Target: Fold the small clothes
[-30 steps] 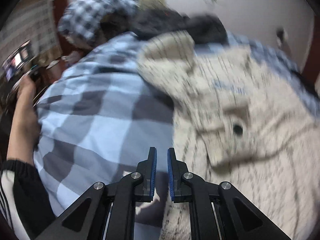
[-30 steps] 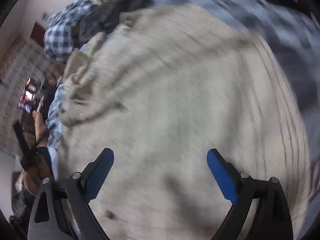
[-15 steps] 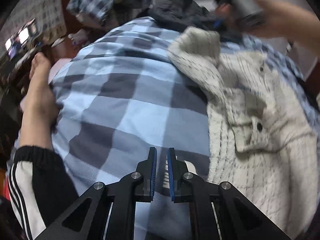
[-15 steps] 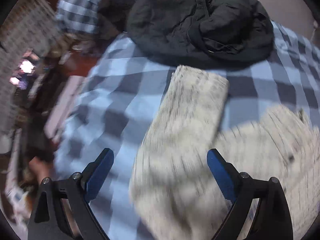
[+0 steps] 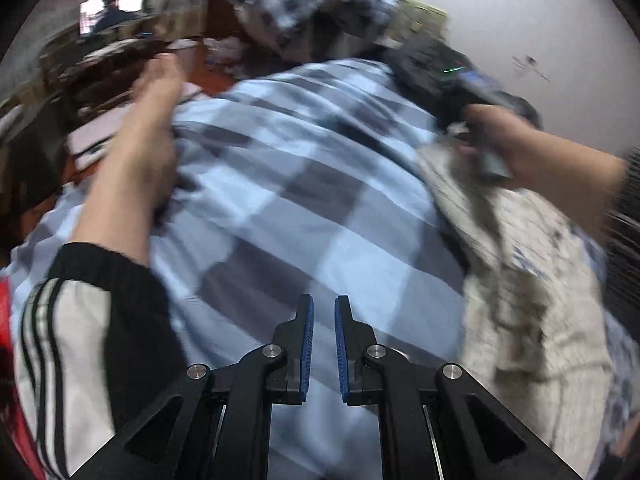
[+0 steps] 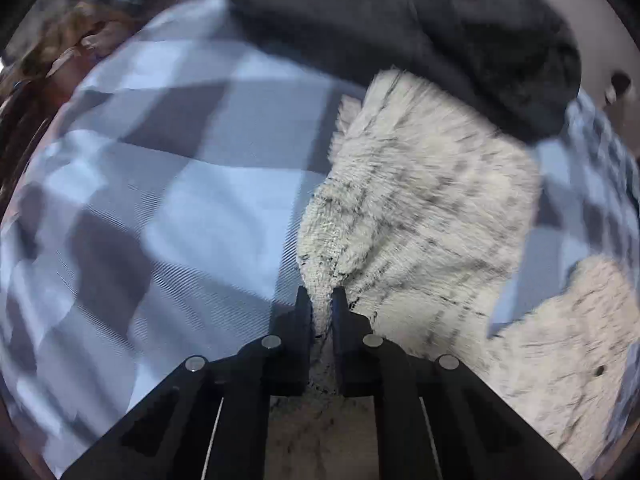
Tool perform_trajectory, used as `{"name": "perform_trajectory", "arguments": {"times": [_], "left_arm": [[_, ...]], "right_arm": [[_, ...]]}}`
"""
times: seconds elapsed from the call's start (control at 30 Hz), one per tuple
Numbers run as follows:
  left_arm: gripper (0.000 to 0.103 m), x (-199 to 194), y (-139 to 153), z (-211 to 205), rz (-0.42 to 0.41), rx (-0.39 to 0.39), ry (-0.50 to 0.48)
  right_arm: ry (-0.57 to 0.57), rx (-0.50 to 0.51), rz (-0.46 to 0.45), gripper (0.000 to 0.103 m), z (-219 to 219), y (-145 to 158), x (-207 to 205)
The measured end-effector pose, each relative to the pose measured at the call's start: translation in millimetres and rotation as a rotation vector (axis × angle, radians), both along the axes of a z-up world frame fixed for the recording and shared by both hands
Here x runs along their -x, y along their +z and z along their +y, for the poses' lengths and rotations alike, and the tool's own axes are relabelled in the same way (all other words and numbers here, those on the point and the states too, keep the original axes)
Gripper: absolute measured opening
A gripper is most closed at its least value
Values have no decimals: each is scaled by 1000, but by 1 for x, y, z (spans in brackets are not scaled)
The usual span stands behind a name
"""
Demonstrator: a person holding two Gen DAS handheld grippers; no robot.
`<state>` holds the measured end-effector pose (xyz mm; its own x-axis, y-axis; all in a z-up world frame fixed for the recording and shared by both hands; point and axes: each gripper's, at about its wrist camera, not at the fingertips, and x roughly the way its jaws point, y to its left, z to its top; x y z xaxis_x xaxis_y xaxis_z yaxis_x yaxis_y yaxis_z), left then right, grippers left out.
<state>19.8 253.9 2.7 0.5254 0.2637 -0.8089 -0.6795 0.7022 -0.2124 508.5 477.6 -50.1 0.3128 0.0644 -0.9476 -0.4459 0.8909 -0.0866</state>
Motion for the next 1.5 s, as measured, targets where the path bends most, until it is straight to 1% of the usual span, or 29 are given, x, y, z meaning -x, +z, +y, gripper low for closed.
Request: {"name": "perform_trajectory", "arguments": {"times": [0.07,0.13,0.17,0.23,0.33,0.4,0.47,0.53,0.6,0.63,0.67,0.7,0.73,0.77,0.8,0.83,0.9,0.97,1.03,1.07,1.1,1.13,1.2,1.27,1.3,1.37,1.43,1.47,1.5], "left_arm": [[10,5,-3,7,-5,8,63],[10,3,-7,8,-1,16,73],[10,1,-8,7,4,14,71],[10,-2,-9,1,1,0,54],[10,-8,-7,-9,-10,-47,25],[10,-11,-7,-17,-23,-63,-5],[10,-14,-7,-24,-39,-67,-34],[10,-17,-6,-32,-54,-74,-71],[10,-21,-7,-41,-54,-89,-104],[10,-23,-8,-45,-52,-94,-124],[10,-27,-9,-50,-44,-101,-153],[10,-30,-11,-54,-35,-109,-168],[10,-33,-12,-58,-24,-121,-180],[10,-35,-13,-61,-15,-130,-187],[10,-37,-14,-63,-5,-141,-194],[10,-38,-14,-65,1,-147,-196],[10,-39,-14,-68,-5,-146,-200],[10,-41,-14,-70,-7,-149,-205],[10,-44,-15,-73,-3,-163,-209],[10,-48,-16,-75,4,-169,-216],[10,-50,-17,-77,8,-173,-223],[10,-53,-18,-80,14,-182,-233],[10,-58,-20,-85,27,-202,-249],[10,-61,-21,-90,40,-217,-267],[10,-61,-22,-91,44,-221,-274],[10,-61,-23,-91,47,-216,-277],[10,-61,-23,-89,43,-200,-278],[10,-61,-22,-87,37,-190,-276],[10,-62,-21,-86,34,-183,-275]], "right_arm": [[37,-135,-89,5,-13,48,25],[117,-223,-162,5,-23,104,54],[135,-313,-167,5,-36,139,72],[176,-462,-155,5,-57,188,98],[259,-654,-205,5,-108,269,151],[236,-752,-204,5,-149,302,174],[193,-820,-190,5,-198,322,190],[135,-878,-202,5,-263,335,206],[66,-917,-210,6,-318,331,217],[24,-917,-205,10,-351,324,220],[-25,-901,-205,14,-372,314,221],[-109,-867,-208,17,-402,299,218],[-190,-834,-203,33,-431,284,218],[-284,-787,-189,67,-465,263,219],[-395,-713,-165,86,-502,235,220],[-491,-648,-141,99,-534,211,222],[-678,-489,-94,99,-597,157,235],[-778,-379,-27,99,-647,112,247],[-828,-366,3,99,-672,94,259],[-827,-368,24,99,-675,86,264],[-813,-374,36,99,-671,83,260],[-787,-374,41,99,-655,84,254],[-677,-345,38,99,-615,88,241],[-509,-313,24,99,-573,87,232],[-385,-272,25,99,-549,83,233],[-124,-146,33,98,-498,75,244],[41,-28,-17,98,-474,63,261],[130,62,-65,98,-462,54,273],[173,118,-94,98,-459,47,280]]}}
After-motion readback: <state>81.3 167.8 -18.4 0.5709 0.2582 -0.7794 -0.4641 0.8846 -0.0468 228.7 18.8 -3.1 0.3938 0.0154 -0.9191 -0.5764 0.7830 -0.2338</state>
